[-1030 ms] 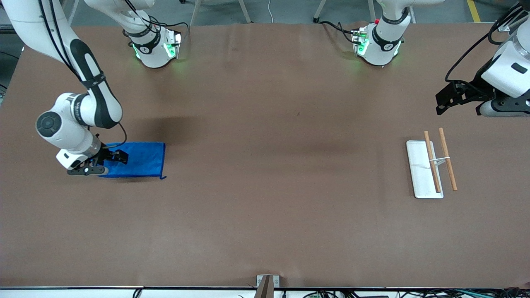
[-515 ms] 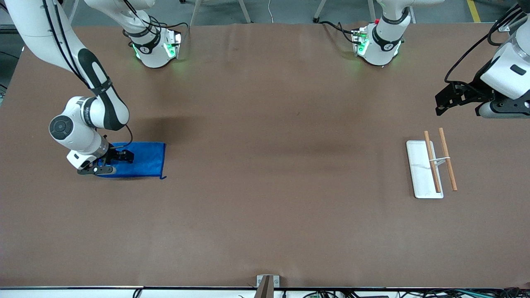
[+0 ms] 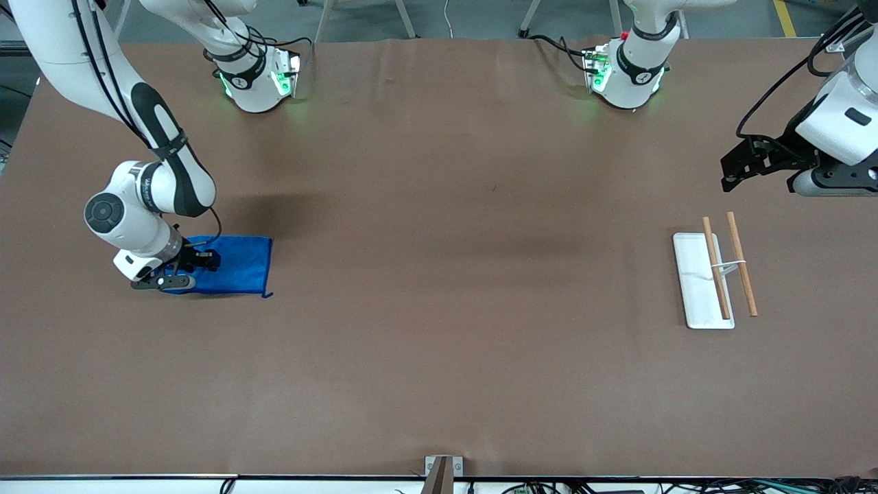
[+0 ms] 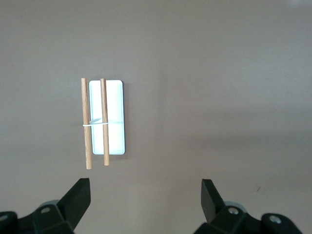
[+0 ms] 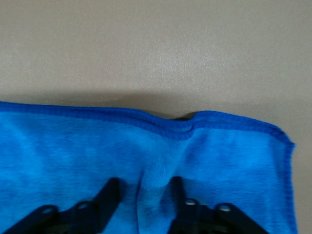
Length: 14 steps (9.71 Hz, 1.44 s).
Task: Right arm passes towel to left arm to hang
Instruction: 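Lower the right gripper onto the blue towel's edge and grasp it, then lift the blue towel with the right gripper toward the table's middle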
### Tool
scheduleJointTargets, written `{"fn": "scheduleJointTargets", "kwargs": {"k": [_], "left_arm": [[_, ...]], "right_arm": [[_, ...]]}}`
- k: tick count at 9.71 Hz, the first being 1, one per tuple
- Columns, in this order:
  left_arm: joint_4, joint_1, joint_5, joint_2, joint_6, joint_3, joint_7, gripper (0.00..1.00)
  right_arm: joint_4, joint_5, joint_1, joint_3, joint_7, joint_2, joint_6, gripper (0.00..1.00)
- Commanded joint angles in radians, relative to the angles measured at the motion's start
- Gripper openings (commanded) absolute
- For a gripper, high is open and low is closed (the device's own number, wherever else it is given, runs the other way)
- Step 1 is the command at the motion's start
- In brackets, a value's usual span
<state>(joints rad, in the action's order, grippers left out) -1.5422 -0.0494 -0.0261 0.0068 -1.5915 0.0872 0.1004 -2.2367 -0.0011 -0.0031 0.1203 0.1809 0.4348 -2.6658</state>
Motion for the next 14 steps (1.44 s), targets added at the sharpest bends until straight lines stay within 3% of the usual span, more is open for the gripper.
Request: {"fn": "scheduleJointTargets", "kwargs": {"k": [1,3,6,7,9,12,14], "left_arm": [[-0.012,0.002,-0.015,0.024,0.001,0.006,0.010,1.00],[-0.012,0.002,-0.015,0.024,0.001,0.005,0.010,1.00],[-0.010,0.003,-0.017,0.021,0.001,0.006,-0.011,1.00],[-0.010,0.003,-0.017,0.019,0.001,0.005,0.002,1.00],[-0.010,0.002,-0.006,0.021,0.001,0.006,0.009,0.97],[-0.012,-0.004,-0.003,0.021,0.005,0.012,-0.004,1.00],[-0.013,0.000,-0.002,0.022,-0.011,0.031,0.010,1.00]], "right_arm": [[-0.003,-0.002,0.000,-0.002,0.003,-0.002,0.001,0.01],[0.055,0.006,0.002,-0.007,0.003,-0.039,0.131,0.01],[0.311,0.044,0.011,-0.027,-0.052,-0.093,0.517,0.01],[0.391,0.061,0.012,-0.066,-0.120,-0.099,0.615,0.01],[0.517,0.059,0.012,-0.201,-0.312,-0.108,0.736,0.03],[0.583,0.068,0.012,-0.432,-0.602,-0.102,0.722,0.02],[0.591,0.197,0.015,-0.560,-0.716,-0.097,0.600,0.01]]}}
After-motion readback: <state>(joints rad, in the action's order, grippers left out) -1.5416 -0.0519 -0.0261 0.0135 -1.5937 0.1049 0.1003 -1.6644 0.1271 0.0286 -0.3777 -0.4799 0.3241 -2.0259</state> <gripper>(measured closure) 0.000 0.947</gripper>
